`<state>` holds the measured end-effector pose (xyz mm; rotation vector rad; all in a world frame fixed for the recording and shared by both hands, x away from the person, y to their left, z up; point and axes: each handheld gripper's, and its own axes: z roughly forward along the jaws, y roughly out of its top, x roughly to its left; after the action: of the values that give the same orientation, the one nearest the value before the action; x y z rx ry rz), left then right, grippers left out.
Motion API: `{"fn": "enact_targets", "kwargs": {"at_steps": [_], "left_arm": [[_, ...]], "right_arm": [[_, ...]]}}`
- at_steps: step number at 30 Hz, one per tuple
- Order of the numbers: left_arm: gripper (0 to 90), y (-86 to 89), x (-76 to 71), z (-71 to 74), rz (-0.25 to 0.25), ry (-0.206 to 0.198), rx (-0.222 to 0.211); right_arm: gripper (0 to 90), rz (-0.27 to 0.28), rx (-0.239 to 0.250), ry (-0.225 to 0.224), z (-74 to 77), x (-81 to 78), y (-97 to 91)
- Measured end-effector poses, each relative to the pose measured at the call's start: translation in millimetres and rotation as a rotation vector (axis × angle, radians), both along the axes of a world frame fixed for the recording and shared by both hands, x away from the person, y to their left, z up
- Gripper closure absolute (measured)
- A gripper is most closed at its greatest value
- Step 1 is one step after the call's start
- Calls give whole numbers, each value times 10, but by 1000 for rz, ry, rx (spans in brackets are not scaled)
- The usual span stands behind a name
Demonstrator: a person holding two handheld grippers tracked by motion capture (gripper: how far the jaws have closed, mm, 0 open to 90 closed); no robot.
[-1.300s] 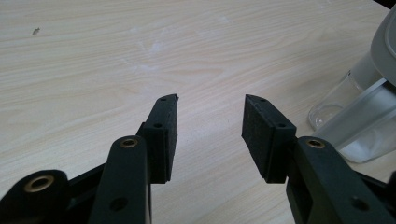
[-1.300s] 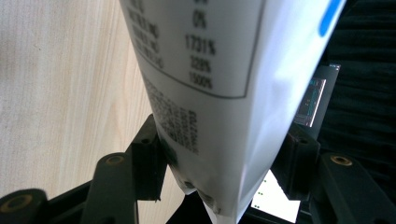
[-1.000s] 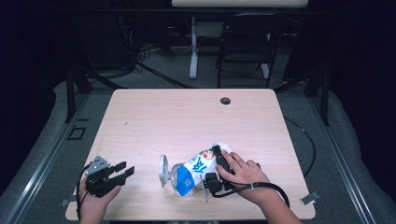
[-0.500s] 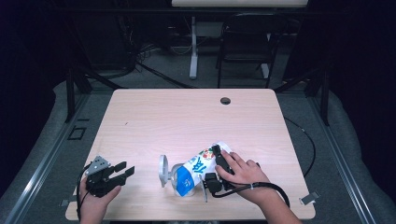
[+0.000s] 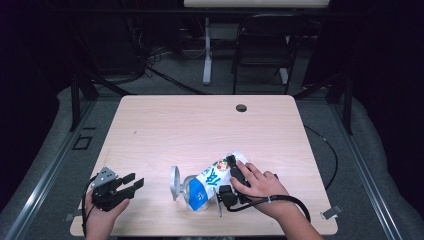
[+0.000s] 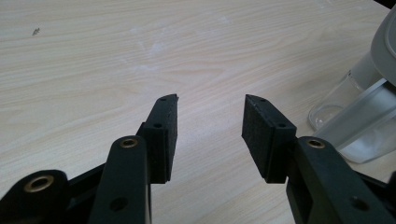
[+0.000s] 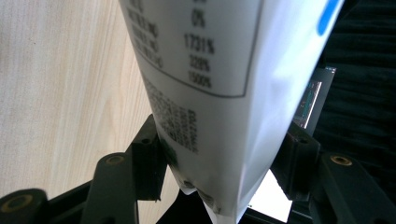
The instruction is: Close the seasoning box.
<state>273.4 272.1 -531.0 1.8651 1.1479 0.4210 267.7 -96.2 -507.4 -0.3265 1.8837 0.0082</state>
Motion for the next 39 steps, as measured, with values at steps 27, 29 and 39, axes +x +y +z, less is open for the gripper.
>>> {"fn": "enact_targets", "kwargs": {"at_steps": [27,29,39], "left_arm": [[560,8,-2,5,3,0,0],[560,9,-1,4,3,1,0],[560,10,0,2,4,-1,-4]], "right_arm": [[450,-15,-27,-17,31,-9,16],[450,-8,-17,-13,24,-3,12],[452,-6,-25,-19,36,-2,12]]}}
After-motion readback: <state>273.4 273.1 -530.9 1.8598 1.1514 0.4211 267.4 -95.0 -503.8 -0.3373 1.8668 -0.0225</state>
